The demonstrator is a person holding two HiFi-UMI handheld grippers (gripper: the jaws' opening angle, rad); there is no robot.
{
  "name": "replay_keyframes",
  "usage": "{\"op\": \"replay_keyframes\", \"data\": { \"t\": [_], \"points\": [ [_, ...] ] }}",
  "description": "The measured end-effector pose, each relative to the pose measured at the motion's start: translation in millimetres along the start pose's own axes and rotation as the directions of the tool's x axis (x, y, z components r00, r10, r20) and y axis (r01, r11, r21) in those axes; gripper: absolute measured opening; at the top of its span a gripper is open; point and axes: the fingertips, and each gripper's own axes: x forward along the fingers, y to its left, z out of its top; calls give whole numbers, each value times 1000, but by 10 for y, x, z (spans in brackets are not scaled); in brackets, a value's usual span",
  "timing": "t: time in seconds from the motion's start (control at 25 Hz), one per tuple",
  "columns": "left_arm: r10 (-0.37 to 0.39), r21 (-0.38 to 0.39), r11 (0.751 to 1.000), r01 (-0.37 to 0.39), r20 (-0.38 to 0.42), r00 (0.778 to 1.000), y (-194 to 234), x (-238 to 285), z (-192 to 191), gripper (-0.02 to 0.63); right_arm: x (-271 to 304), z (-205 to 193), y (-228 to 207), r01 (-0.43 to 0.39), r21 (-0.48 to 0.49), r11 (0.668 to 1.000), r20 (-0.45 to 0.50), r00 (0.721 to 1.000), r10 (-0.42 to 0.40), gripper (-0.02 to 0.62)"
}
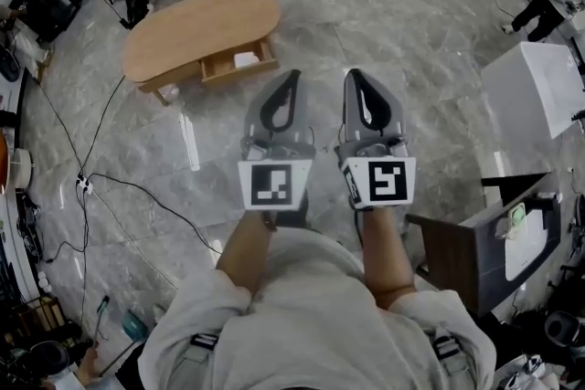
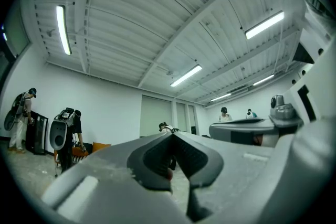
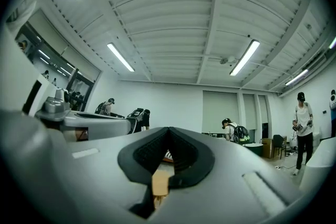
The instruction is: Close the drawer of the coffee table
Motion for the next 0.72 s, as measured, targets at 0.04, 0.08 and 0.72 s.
{"op": "replay_keyframes", "data": {
  "t": [0.04, 0.08, 0.72],
  "points": [
    [12, -10, 1000, -12, 7, 1000, 96, 130, -35, 20, 160, -50, -29, -14, -3, 1000, -7, 1000, 14, 6],
    [23, -17, 1000, -22, 12, 1000, 206, 261, -66, 20, 333, -101, -45, -30, -5, 1000, -15, 999, 30, 6],
    [272, -15, 962, -274, -67, 960, 2259, 1579, -701, 20, 2853, -740, 450, -335, 5, 942, -79, 939, 334, 6]
  ]
}}
